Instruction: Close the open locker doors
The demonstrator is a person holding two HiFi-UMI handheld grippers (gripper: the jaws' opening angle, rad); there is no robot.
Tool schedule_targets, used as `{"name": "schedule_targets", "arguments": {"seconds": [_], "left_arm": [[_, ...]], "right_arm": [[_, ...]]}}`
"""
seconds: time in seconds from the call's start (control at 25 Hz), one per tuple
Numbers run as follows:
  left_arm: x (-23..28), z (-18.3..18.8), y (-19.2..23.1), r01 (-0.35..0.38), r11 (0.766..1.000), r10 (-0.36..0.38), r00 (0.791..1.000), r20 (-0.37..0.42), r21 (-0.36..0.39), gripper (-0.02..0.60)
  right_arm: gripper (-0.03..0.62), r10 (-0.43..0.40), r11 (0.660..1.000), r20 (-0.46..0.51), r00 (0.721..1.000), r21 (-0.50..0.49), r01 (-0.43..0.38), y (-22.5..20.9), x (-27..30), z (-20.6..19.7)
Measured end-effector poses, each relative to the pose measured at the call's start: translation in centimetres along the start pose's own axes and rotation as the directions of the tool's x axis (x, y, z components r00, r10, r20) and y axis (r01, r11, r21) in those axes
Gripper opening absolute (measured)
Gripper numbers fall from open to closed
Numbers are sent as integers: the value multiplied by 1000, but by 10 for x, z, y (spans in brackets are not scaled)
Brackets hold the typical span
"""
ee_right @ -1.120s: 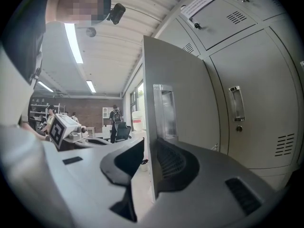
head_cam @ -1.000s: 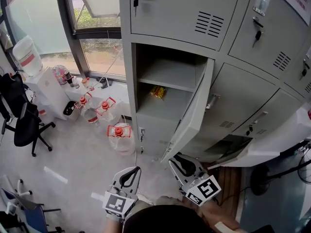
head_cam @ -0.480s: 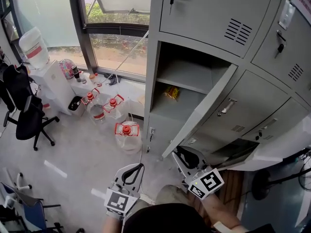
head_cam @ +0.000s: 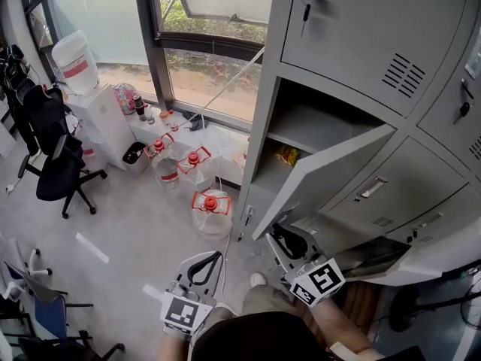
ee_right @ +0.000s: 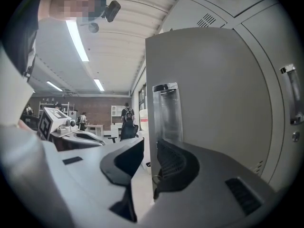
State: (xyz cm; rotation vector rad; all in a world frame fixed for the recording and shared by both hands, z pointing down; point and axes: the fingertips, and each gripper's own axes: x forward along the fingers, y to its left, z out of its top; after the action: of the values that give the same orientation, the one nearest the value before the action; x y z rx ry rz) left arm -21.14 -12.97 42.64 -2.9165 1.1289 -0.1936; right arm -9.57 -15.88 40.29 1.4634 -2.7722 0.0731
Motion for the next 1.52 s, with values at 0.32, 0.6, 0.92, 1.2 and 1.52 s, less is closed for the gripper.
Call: {"name": "schedule_targets", "arguments": {"seconds": [0.32, 0.6, 0.92, 1.2, 1.52], "left_arm": [[14, 14, 24, -94, 995, 94, 995, 11, 21, 9], [25, 24, 38, -164, 986, 163, 986, 15, 33, 9], [37, 26, 47, -228, 973, 227, 974, 9, 28, 9], [46, 25, 53, -277, 961, 277, 961, 3, 12, 9], [51, 24, 61, -323, 946, 323, 946, -5, 2, 9]], "right_arm": [[97, 71, 997, 13, 997, 20, -72, -17, 35, 4], [97, 123, 992, 16, 992, 18, -123, -35, 62, 9], [97, 165, 986, 15, 986, 3, -165, -58, 84, 11], [97, 191, 982, 16, 981, -1, -191, -75, 99, 13], [97, 208, 978, 17, 978, -1, -208, -90, 115, 14]]}}
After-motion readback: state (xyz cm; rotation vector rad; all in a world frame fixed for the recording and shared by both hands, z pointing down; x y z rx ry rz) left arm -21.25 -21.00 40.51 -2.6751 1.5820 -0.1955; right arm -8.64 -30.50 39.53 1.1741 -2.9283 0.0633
